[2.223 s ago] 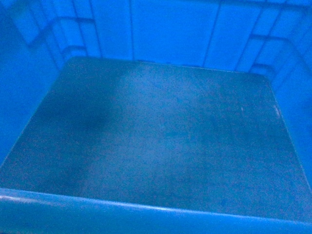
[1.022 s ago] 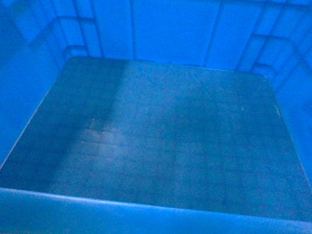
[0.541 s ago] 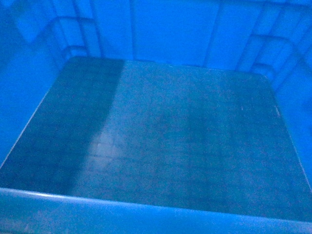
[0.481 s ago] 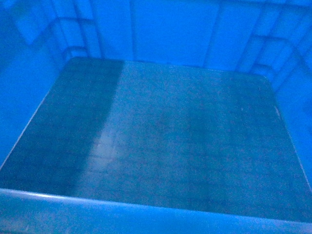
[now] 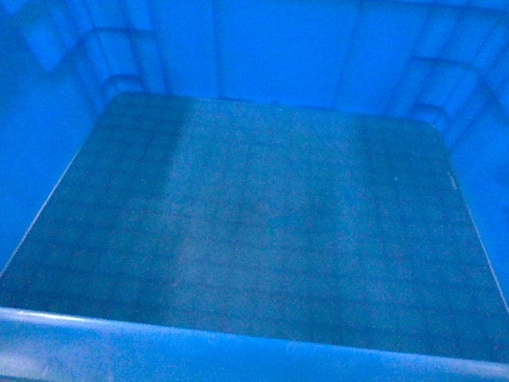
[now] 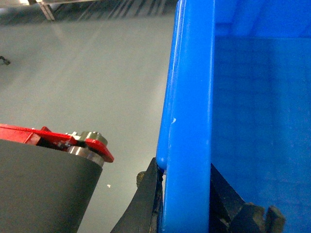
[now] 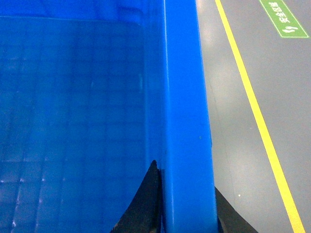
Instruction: Place box next to blue box on left shelf
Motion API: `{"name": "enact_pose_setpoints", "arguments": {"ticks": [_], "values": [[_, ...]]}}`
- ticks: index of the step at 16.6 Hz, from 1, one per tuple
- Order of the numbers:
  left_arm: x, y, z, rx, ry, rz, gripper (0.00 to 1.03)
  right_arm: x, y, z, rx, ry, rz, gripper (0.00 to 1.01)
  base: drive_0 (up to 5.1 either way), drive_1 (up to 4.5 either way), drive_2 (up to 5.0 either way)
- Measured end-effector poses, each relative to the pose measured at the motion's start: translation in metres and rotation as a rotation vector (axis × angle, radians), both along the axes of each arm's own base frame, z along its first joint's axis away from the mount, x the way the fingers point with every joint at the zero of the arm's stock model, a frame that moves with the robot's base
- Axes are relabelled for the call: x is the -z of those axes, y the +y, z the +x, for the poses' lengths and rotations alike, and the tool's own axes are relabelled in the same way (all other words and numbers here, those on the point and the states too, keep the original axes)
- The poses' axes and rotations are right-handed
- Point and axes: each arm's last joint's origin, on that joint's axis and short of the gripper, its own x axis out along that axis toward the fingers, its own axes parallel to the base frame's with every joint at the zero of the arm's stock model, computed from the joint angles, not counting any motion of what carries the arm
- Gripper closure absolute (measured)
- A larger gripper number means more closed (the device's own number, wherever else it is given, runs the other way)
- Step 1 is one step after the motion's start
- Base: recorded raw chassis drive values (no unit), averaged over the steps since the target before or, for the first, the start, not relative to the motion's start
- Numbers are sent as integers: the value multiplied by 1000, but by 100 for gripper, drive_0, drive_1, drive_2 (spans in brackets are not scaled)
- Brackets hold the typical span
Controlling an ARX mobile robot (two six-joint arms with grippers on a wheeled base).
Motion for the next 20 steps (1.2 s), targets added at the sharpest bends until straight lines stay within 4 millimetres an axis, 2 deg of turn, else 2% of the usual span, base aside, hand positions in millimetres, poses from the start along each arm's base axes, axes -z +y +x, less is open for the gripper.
{"name": "enact_pose_setpoints", "arguments": {"ticks": [11, 20], "values": [[0, 0, 0, 2, 2, 0, 87, 0, 0, 0, 2, 0, -1, 91, -115, -115, -115], [0, 0, 0, 2, 4, 1, 87, 1, 0, 0, 1, 2, -3, 90, -5, 418, -429]]}}
